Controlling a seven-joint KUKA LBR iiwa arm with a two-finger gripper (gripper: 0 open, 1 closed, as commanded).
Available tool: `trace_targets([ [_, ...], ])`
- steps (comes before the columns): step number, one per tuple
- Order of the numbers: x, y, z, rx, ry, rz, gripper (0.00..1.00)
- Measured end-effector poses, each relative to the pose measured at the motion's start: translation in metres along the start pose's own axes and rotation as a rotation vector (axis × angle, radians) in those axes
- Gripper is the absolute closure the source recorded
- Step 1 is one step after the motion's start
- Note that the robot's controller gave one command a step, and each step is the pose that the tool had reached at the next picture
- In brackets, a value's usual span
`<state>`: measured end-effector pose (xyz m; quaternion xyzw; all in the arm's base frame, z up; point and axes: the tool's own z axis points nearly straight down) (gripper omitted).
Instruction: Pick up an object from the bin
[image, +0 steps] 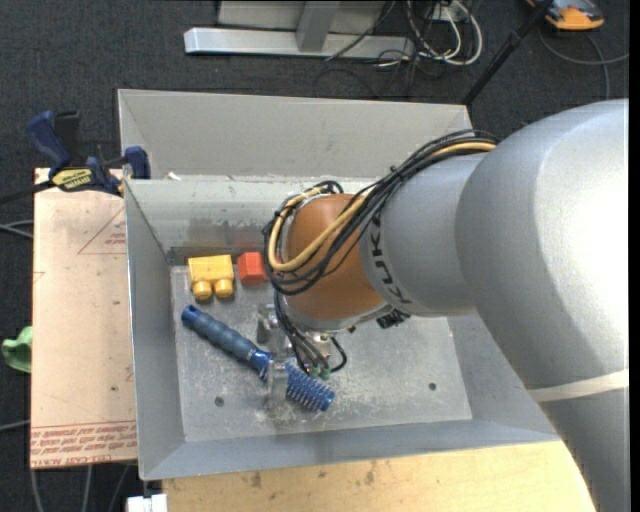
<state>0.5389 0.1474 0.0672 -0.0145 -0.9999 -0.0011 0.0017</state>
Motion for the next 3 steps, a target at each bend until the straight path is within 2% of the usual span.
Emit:
trace_targets([
  [1,-0.002,-0.002,-0.003,0.0,-0.003,0.005,1.0],
  [2,0.035,0.034,-0.135,-0.002,-0.009,-0.044,1.0],
  [3,0.017,-0.03,-0.27,0.002,-0.013,-0.22,1.0],
])
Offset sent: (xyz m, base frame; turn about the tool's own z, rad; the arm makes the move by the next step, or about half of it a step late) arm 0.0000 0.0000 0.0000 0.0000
